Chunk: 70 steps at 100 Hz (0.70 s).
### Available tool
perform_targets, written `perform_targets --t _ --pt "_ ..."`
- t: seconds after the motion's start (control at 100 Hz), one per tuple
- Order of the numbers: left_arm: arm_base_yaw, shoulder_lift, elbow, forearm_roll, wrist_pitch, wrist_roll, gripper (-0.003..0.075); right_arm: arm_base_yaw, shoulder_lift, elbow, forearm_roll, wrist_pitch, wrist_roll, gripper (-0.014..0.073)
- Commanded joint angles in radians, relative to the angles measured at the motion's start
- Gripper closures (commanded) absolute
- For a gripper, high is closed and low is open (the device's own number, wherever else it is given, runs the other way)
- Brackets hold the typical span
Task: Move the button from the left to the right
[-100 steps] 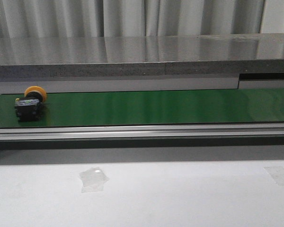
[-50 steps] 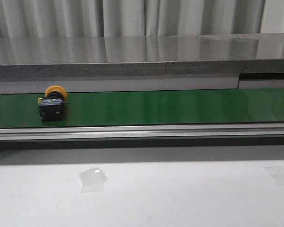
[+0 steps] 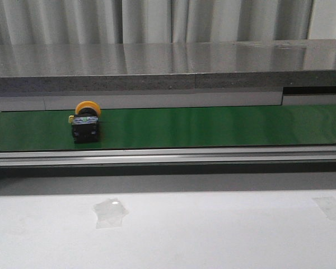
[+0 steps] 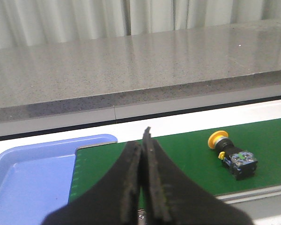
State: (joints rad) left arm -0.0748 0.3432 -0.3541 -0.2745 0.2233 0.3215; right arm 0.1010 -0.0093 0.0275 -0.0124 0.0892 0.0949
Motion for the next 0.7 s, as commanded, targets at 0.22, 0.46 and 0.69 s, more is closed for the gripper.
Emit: perform_targets --t 0.22,0.46,0.69 --pt "-0.009 0.007 -0.028 -0.014 -0.077 -0.011 0.0740 0.003 -0.020 -0.044 0.002 -0.167 -0.003 0.0662" --pt "-0.009 0.007 -0.028 -0.014 -0.077 -0.011 0.0740 0.003 0.058 -0.226 0.003 0.010 -0.003 0.0662" --pt "-0.009 0.007 -0.028 -0.014 -0.077 -0.011 0.0740 0.003 0.310 -0.510 0.003 0.331 -0.003 0.0662"
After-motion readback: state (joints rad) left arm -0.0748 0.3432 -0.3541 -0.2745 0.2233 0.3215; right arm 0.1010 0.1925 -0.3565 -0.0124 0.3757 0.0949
